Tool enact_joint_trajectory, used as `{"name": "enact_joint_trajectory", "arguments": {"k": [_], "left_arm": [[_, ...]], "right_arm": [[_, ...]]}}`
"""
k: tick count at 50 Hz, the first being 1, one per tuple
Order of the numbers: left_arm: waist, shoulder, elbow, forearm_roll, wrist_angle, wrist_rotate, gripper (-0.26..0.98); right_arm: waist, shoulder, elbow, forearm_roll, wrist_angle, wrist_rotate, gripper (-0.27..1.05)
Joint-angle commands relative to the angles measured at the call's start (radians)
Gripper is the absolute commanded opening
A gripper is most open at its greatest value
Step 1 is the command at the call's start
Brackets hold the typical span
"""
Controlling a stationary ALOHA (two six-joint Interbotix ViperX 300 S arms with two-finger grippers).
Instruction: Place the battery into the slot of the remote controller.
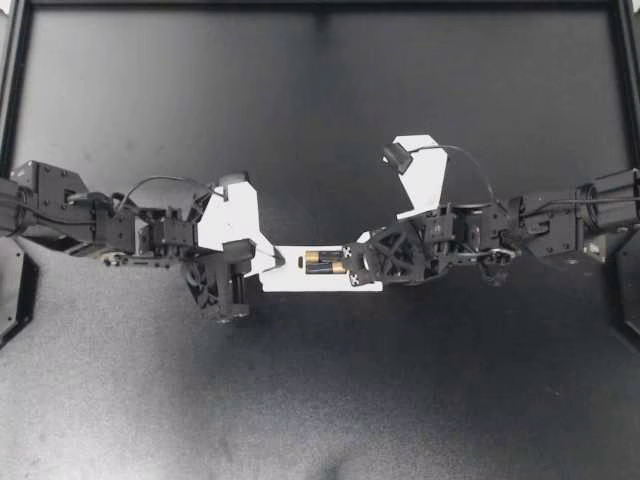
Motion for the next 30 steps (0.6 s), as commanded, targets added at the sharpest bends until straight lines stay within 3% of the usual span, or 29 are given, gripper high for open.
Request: {"name": "enact_joint_trajectory", "arguments": {"k": [1, 8, 18, 30], "left_arm": [[-0.003, 0.0, 0.009, 0.0, 0.008, -0.002, -0.15], [-0.006, -0.015, -0.011, 0.0, 0.006, -0.003, -0.15], [-0.009, -0.051, -0.08, 0.0, 0.002, 0.0, -0.15], [-0.008, 0.046, -0.167, 0.0, 0.009, 0.002, -0.15]], "right_arm": [[0.005, -0.032, -0.012, -0.008, 0.003, -0.003, -0.13], [0.005, -0.087, 0.003, -0.069, 0.031, -0.011, -0.13], [0.003, -0.212, 0.021, -0.25, 0.098, -0.009, -0.14], [-0.009, -0.264, 0.069, -0.367, 0.127, -0.008, -0.14]]}}
